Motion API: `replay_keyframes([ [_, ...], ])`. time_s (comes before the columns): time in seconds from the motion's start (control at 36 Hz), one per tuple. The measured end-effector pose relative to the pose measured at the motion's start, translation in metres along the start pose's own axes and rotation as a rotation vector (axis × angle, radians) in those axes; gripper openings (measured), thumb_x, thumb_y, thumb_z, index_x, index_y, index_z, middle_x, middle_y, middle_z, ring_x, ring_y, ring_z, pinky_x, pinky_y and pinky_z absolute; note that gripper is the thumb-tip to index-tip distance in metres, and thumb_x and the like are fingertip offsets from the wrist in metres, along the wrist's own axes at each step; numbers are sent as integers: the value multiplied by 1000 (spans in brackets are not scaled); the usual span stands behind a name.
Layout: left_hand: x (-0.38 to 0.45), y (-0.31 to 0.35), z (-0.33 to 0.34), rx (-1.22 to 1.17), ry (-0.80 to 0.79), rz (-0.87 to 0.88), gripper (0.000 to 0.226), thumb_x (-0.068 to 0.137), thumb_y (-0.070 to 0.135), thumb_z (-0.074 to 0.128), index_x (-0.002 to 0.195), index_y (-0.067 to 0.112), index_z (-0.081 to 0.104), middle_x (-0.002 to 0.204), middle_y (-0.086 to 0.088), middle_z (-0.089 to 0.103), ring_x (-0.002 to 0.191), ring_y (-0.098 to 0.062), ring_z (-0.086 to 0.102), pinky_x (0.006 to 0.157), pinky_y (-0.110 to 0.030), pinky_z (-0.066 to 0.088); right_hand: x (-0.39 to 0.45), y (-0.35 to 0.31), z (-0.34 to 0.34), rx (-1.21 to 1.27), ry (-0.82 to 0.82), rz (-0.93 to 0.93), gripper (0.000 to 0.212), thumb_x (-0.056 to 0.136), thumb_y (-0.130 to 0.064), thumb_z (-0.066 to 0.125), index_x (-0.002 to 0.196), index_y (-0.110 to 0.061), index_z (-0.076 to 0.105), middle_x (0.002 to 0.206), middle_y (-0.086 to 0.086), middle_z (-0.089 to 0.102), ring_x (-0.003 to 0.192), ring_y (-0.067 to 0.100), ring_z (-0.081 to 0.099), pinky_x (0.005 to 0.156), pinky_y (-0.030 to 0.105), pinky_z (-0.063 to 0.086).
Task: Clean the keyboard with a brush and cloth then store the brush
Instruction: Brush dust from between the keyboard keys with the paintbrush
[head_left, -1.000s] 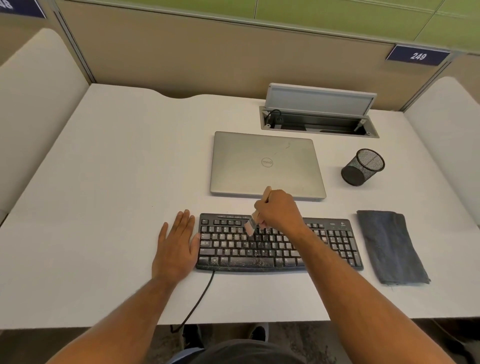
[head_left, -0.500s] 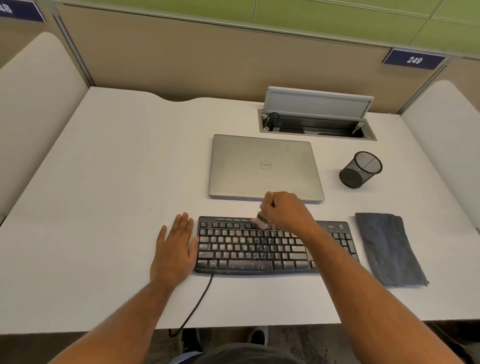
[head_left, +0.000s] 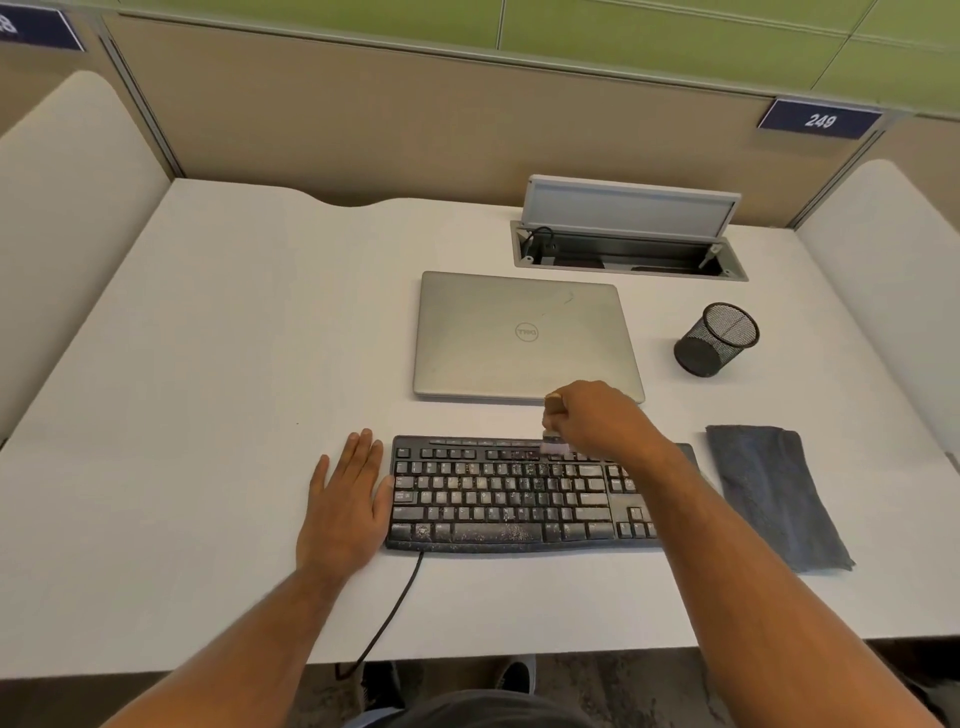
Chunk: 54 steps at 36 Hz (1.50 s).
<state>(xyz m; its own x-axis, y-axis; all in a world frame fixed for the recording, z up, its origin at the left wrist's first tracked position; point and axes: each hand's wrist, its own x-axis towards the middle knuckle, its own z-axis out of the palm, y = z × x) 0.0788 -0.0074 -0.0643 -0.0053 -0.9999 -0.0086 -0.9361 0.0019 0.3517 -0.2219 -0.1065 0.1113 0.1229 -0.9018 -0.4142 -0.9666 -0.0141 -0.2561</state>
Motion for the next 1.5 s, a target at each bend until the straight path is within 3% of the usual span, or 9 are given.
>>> replay_keyframes([
  [0.14, 0, 0, 0, -5, -4, 1, 71, 102, 51, 4, 160, 16, 23, 169, 7, 13, 156, -6, 5, 128, -43, 6, -2, -8, 7, 358, 25, -31, 19, 105, -21, 59, 94, -12, 73, 86, -13, 69, 69, -6, 66, 58, 11, 43],
  [0.31, 1, -1, 1, -10, -10, -2, 71, 102, 52, 4, 161, 17, 22, 168, 8, 11, 156, -5, 3, 128, -42, 3, 1, 1, 20, 250, 88, 73, 29, 106, -35, 49, 90, -20, 68, 90, -3, 74, 84, 16, 70, 80, 39, 59],
  [0.42, 0, 0, 0, -3, 5, 3, 70, 102, 51, 6, 160, 16, 26, 168, 7, 15, 156, -7, 7, 128, -42, 4, -3, 4, 10, 59, 174, 118, 45, 110, -37, 38, 82, -13, 63, 76, 1, 66, 75, 22, 65, 67, 33, 47],
  [0.58, 1, -1, 1, 1, 1, 0, 72, 102, 51, 4, 161, 16, 26, 168, 7, 15, 156, -7, 6, 128, -41, 3, -3, -6, 14, 422, 127, 49, 32, 108, -29, 50, 82, -19, 66, 77, -3, 70, 72, 15, 68, 67, 32, 55],
  [0.69, 1, 0, 0, -11, 7, -2, 71, 102, 50, 6, 160, 15, 29, 168, 6, 17, 156, -8, 9, 128, -43, 6, -4, -4, 23, 304, 164, 71, 43, 110, -32, 43, 73, -21, 61, 66, -7, 64, 61, 9, 59, 61, 28, 44],
  [0.78, 1, 1, 0, -1, -1, -2, 72, 101, 51, 4, 160, 16, 27, 168, 6, 16, 156, -8, 8, 128, -42, 4, 0, 4, 21, 147, 236, 144, 48, 110, -33, 35, 74, -15, 62, 69, -3, 65, 66, 15, 62, 63, 32, 47],
  [0.92, 1, 0, 0, 3, -3, -1, 74, 101, 52, 1, 160, 16, 26, 168, 6, 15, 156, -7, 7, 128, -42, 5, 2, 7, 22, 415, 189, 44, 30, 107, -33, 49, 95, -19, 73, 88, -6, 74, 78, 16, 72, 76, 37, 60],
  [1.11, 1, 1, 0, 1, 1, -2, 73, 101, 51, 2, 160, 16, 28, 168, 6, 18, 156, -8, 9, 128, -42, 6, 5, -3, 22, 272, 50, -98, 16, 103, -26, 63, 108, -20, 77, 97, -8, 73, 84, 8, 67, 74, 26, 50],
  [1.5, 1, -1, 2, 0, 1, -1, 71, 102, 49, 6, 160, 16, 29, 168, 7, 16, 156, -7, 8, 128, -43, 7, 1, 27, 9, 196, 133, 79, 31, 103, -29, 52, 80, -18, 69, 85, 0, 74, 82, 18, 70, 78, 37, 58],
])
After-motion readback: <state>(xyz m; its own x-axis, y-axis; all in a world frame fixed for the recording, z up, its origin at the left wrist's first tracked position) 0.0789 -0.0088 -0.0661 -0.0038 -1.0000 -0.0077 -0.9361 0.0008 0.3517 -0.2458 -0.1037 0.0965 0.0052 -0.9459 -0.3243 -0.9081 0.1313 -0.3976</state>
